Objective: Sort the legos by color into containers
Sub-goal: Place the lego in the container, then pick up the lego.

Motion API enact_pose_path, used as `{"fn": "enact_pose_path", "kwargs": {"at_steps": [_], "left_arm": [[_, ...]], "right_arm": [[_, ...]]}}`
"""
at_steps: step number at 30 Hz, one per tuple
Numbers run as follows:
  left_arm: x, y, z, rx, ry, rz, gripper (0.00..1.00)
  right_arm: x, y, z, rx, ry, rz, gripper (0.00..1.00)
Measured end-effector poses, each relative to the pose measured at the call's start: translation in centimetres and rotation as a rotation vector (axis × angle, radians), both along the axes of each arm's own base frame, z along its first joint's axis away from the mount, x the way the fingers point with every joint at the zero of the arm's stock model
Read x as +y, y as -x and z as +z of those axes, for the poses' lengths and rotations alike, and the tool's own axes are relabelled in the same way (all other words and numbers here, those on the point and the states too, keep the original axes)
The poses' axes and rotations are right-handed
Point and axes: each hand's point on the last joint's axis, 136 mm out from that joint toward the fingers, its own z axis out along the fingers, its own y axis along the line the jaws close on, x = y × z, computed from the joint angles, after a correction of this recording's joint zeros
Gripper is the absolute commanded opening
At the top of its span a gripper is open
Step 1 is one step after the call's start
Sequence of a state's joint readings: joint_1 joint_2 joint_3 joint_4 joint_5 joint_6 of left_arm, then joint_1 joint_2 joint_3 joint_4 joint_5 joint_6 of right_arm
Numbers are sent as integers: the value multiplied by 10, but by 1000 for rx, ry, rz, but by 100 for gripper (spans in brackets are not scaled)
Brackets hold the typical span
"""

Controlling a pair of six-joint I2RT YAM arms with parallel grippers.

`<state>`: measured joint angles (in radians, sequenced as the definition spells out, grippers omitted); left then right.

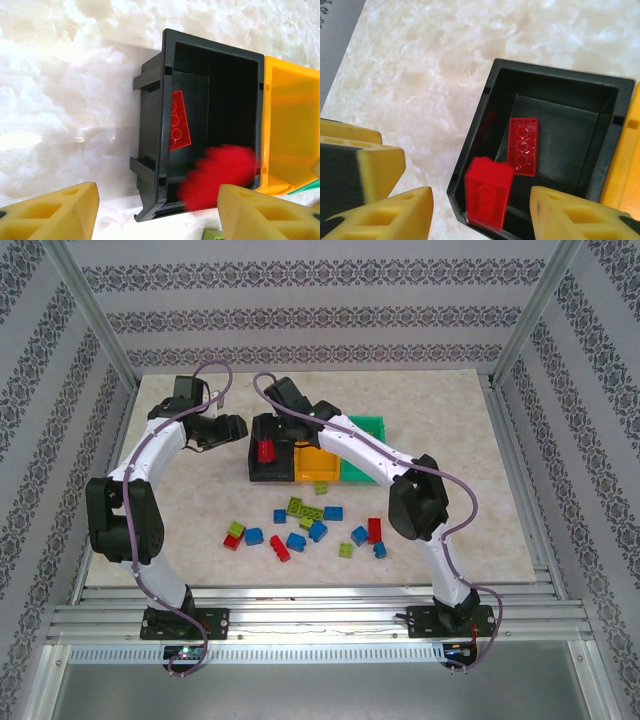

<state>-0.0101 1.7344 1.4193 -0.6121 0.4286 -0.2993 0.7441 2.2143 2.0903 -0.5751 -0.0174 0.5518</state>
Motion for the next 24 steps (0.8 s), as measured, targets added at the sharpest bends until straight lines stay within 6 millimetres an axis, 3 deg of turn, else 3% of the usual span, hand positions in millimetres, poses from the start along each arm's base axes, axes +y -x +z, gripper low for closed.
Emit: {"fn": "enact_pose_path", "kwargs": {"at_steps": [3,8,20,24], "left_arm": [[2,0,-1,-3,-15,2,65],[4,1,1,-8,-28,7,65],[12,1,1,-25,-77,10,65],[14,0,1,-29,-92,12,65]], "right_arm": [[-6,3,7,-23,15,16,57],[-33,19,2,0,28,48,56],[-96,85,-17,-36,95,198,53],[-125,102,-35,-42,101,198,53]]}}
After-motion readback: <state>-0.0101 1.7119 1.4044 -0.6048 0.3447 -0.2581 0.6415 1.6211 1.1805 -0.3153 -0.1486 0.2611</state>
